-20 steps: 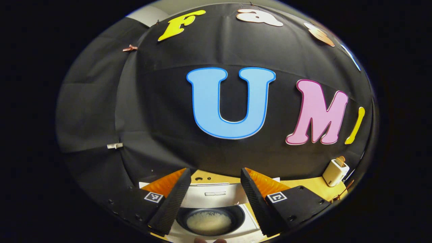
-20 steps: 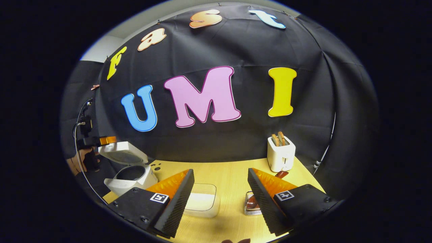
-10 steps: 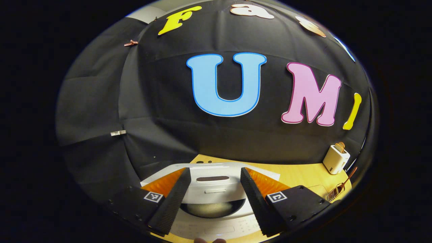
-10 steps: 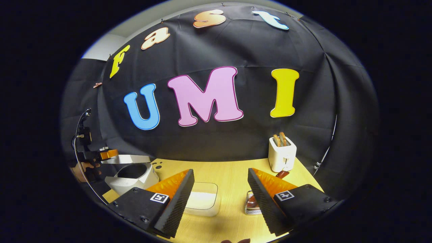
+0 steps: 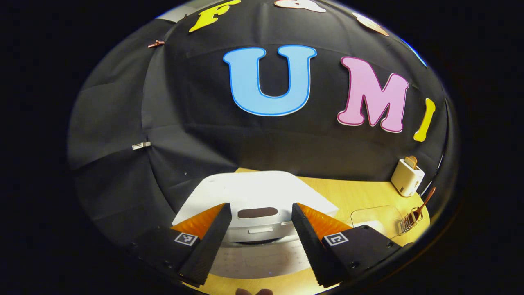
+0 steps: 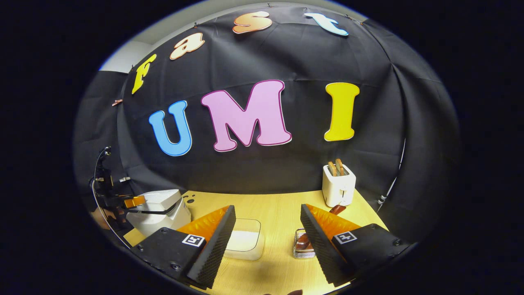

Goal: Close the left gripper, press the button to open the rice cooker; take a wooden spoon from the chopstick holder with the right hand, scoop a spoonful of rice and pour it into the rice cooker, then put the wooden spoon back into the chopstick holder.

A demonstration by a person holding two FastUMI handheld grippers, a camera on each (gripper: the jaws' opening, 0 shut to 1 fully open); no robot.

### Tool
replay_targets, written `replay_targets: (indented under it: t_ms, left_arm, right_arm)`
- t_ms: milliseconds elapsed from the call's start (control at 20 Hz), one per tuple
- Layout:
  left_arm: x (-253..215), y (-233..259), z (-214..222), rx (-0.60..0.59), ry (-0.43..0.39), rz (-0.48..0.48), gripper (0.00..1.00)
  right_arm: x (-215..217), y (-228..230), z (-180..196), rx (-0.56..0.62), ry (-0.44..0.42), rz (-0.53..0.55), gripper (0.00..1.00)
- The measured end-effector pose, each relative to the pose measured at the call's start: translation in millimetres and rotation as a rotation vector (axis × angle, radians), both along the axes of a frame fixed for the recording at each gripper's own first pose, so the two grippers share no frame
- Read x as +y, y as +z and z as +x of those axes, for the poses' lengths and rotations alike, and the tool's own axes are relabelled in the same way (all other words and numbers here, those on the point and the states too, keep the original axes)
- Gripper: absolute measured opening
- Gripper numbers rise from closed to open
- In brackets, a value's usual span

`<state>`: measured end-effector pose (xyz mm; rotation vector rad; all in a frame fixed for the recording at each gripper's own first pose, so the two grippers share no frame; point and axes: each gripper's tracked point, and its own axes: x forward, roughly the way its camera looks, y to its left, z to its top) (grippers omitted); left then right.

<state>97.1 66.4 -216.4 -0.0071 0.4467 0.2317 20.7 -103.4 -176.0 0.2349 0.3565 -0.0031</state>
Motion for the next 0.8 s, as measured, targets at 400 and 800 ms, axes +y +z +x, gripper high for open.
replay_targets:
  t_ms: [400, 800]
  left_arm:
    - [-2.9, -41.1, -13.2, 0.121, -0.017, -0.023, 0.97]
    - [-3.2, -41.4, -12.4, 0.113, -0.045, -0.016, 0.98]
  right_arm:
    - [3.4, -4.5, -1.1, 0.009, 0.004, 0.003, 0.98]
    - [16.7, -4.1, 6.4, 0.006, 0.021, 0.015, 0.98]
